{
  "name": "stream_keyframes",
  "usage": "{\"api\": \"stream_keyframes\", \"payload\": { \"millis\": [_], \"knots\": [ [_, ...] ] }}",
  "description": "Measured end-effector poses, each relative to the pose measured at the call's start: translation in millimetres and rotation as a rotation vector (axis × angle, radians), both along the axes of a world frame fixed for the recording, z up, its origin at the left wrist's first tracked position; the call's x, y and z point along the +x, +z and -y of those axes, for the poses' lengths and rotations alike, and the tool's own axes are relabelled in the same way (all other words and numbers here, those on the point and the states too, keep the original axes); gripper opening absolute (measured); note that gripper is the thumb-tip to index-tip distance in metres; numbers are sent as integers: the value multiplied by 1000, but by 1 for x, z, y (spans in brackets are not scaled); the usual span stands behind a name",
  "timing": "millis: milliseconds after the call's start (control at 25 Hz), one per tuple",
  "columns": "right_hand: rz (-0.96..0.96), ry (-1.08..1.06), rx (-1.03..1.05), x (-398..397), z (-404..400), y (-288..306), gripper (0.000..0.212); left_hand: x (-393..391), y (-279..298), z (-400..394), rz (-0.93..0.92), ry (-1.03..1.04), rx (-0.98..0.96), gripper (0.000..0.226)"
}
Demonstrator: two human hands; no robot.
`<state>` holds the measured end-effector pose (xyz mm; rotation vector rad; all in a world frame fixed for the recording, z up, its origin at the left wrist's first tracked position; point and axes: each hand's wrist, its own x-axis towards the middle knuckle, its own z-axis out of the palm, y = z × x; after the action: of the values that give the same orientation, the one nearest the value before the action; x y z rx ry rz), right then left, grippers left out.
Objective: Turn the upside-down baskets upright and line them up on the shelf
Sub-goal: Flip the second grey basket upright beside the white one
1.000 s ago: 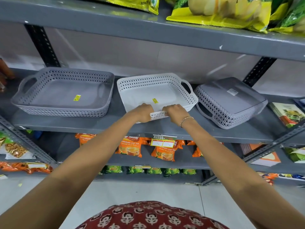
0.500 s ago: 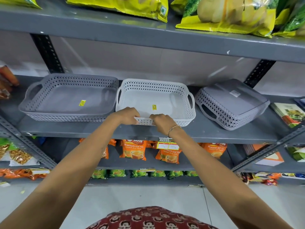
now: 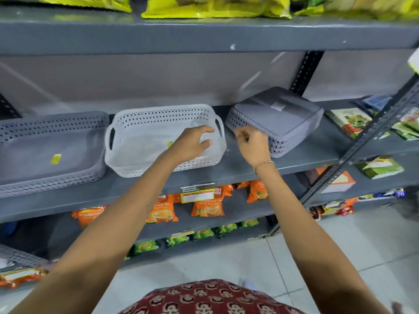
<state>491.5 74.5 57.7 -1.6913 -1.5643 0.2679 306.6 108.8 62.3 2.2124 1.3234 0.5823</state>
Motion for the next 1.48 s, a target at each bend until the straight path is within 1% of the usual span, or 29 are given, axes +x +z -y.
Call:
{"api": "stream_keyframes", "payload": {
  "millis": [40, 120, 160, 200, 240, 280, 320, 360, 440, 520, 600, 680, 760, 840, 920, 960, 1040, 1120, 1200, 1240, 1280, 1320, 1360, 1400, 1440, 1480],
  "knots": [
    [-134, -81, -34, 27, -3, -3, 19, 24, -1, -2, 1, -28, 4, 42],
    [-479, -260, -83, 80, -9, -9, 18, 74, -4, -4, -47, -127, -17, 53],
    [-654, -348, -82, 98, -9, -13, 18, 94, -6, -4, -93, -175, -19, 60],
    [-814, -430, -52, 120, -9, -17, 23, 119, -9, -6, -137, -209, -14, 67],
    [-935, -512, -38, 141, -7, -21, 29, 142, -13, -9, -181, -226, -2, 73],
    [-1033, -558, -46, 159, -4, -25, 28, 162, -16, -12, -228, -232, 22, 79],
    [-1103, -558, -90, 176, -3, -29, 21, 180, -19, -16, -279, -228, 53, 85],
    [-1136, -520, -179, 194, -4, -34, 20, 199, -22, -19, -325, -214, 75, 91],
    [-1175, -409, -377, 212, -11, -42, 35, 215, -29, -23, -391, -172, 89, 103],
    [-1272, -352, -468, 215, -19, -43, 34, 221, -36, -25, -424, -136, 79, 110],
    [-1381, -303, -492, 213, -27, -45, 29, 223, -42, -22, -454, -115, 79, 114],
    [-1443, -259, -524, 212, -32, -44, 16, 221, -45, -21, -471, -101, 122, 117],
    [-1514, -227, -512, 217, -37, -46, 22, 216, -46, -22, -458, -94, 173, 120],
    [-1585, -170, -457, 222, -40, -43, 21, 215, -43, -22, -433, -55, 236, 122],
    [-1610, -27, -411, 221, -40, -37, 20, 214, -34, -27, -332, 11, 250, 120],
    [-1612, 61, -372, 220, -39, -32, 21, 213, -29, -29, -239, 49, 247, 115],
    [-1602, 215, -285, 218, -38, -20, 21, 212, -16, -30, -44, 119, 275, 98],
    [-1558, 307, -212, 223, -42, -12, 27, 213, -1, -27, 47, 204, 344, 82],
    [-1483, 307, -183, 230, -48, -13, 45, 219, 9, -20, 112, 292, 390, 73],
    [-1398, 266, -194, 232, -49, -16, 49, 223, 14, -16, 147, 334, 390, 69],
    [-1228, 208, -215, 234, -50, -22, 44, 227, 21, -13, 178, 380, 386, 66],
    [-953, 174, -236, 238, -51, -27, 34, 231, 26, -12, 203, 426, 379, 61],
    [-639, 194, -253, 243, -50, -34, 33, 234, 32, -11, 223, 472, 364, 56],
    [-357, 242, -286, 249, -50, -40, 48, 235, 38, -12, 248, 516, 338, 52],
    [-140, 284, -319, 253, -48, -44, 63, 236, 43, -13, 280, 562, 304, 48],
    [4, 315, -350, 256, -48, -45, 72, 236, 46, -16, 320, 610, 255, 44]
  ]
}}
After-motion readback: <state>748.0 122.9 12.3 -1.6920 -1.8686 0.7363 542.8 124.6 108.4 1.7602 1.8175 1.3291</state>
